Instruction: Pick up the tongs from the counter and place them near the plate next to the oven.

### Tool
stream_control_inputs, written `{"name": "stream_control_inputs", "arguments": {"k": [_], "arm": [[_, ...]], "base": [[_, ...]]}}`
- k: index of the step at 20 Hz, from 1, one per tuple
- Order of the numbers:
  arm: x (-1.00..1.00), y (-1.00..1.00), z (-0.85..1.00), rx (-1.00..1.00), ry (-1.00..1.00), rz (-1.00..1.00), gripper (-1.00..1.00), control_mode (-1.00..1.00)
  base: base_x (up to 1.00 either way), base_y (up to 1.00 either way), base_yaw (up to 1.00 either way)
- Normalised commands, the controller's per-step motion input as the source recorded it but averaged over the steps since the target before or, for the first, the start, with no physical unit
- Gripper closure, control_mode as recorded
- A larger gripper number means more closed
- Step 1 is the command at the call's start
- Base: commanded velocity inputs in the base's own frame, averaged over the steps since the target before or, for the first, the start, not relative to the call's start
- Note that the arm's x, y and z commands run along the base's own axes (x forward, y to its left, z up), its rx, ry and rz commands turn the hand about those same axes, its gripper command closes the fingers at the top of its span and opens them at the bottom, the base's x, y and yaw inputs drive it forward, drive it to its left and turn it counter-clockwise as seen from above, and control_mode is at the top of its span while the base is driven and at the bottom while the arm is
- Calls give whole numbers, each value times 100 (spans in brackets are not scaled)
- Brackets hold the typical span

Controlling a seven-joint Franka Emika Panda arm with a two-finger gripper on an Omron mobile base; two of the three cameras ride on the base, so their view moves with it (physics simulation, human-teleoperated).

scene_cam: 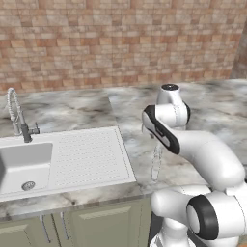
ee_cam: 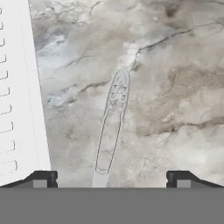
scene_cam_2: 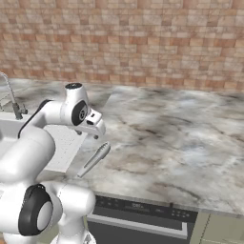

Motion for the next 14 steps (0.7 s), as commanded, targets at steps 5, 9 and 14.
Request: {"name": "stream_control_inputs", "arguments": {"k": [5, 9, 14], "arm": [[0, 0, -51, 0, 0, -4, -100, -100], [0, -3, -48, 0, 0, -2, -100, -100], [0, -12, -45, 0, 0, -1, -100, -100]], "base": [[0, 0, 0], [0, 0, 0], [0, 0, 0]]}}
